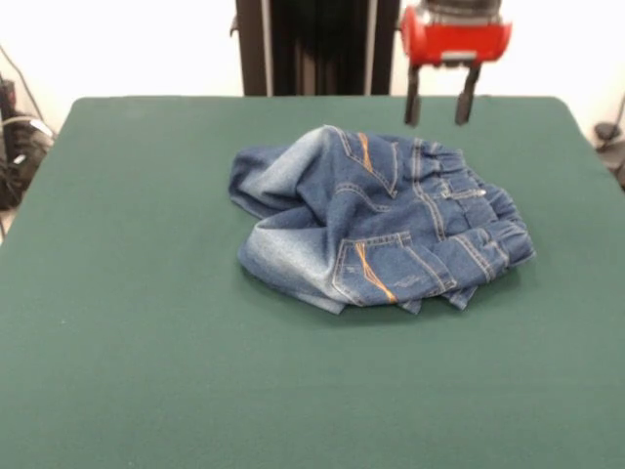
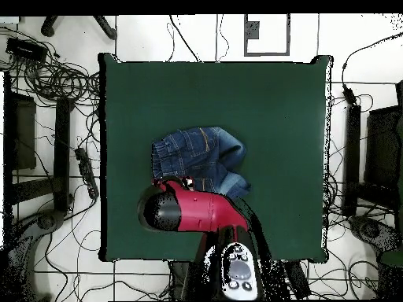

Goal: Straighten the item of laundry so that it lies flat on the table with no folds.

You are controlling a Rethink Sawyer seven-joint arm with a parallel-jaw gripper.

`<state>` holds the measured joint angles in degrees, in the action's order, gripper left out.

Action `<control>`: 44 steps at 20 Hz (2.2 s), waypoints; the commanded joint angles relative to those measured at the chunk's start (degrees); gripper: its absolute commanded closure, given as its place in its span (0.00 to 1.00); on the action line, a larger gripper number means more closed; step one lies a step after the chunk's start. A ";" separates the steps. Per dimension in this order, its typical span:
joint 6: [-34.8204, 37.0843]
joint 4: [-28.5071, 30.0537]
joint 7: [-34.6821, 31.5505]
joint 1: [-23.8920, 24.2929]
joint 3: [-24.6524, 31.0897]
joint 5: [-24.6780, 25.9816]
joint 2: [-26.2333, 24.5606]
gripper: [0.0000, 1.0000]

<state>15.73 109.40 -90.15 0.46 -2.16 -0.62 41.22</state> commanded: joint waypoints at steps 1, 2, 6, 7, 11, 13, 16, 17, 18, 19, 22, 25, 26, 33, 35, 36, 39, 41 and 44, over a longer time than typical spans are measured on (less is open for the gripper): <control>-7.20 -4.35 -14.27 -2.04 1.99 -3.62 -10.97 0.00; -7.88 -5.37 -14.37 -2.37 1.92 -4.00 -12.51 0.00; -10.79 -8.25 -14.89 -3.43 2.11 -5.67 -17.68 0.00; -11.64 -8.55 -15.17 -3.69 2.23 -6.16 -18.54 0.00; -14.41 -10.73 -15.54 -4.61 2.39 -7.99 -22.38 0.00; -15.13 -11.98 -15.22 -4.81 2.31 -8.98 -23.78 0.00; -16.07 -14.12 -14.30 -4.87 2.35 -9.98 -26.06 0.00; -16.50 -14.84 -14.09 -4.89 2.41 -10.27 -26.94 0.00; -17.28 -15.07 -13.99 -4.69 2.75 -10.32 -27.60 0.00; -17.78 -15.61 -14.01 -4.91 2.65 -10.60 -28.28 0.00; -19.06 -16.79 -13.92 -5.64 2.05 -11.09 -29.65 0.00; -20.24 -17.32 -14.36 -7.01 0.51 -11.81 -30.08 0.00; -20.48 -17.47 -14.23 -7.09 0.34 -11.73 -30.13 1.00; -18.97 -17.42 -14.11 -7.77 -0.53 -11.89 -29.50 1.00; -18.27 -17.17 -14.13 -7.62 -0.38 -11.96 -29.12 1.00; -17.97 -16.93 -14.26 -7.62 -0.28 -12.04 -28.88 1.00; -16.29 -14.67 -15.73 -9.00 -1.06 -13.28 -26.02 1.00; -14.57 -11.24 -17.59 -10.80 -2.03 -14.47 -21.63 1.00; -5.53 -5.34 -21.26 -17.88 -7.22 -17.62 -9.90 1.00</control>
<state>4.44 101.43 -90.21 -9.08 -7.77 -9.64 23.20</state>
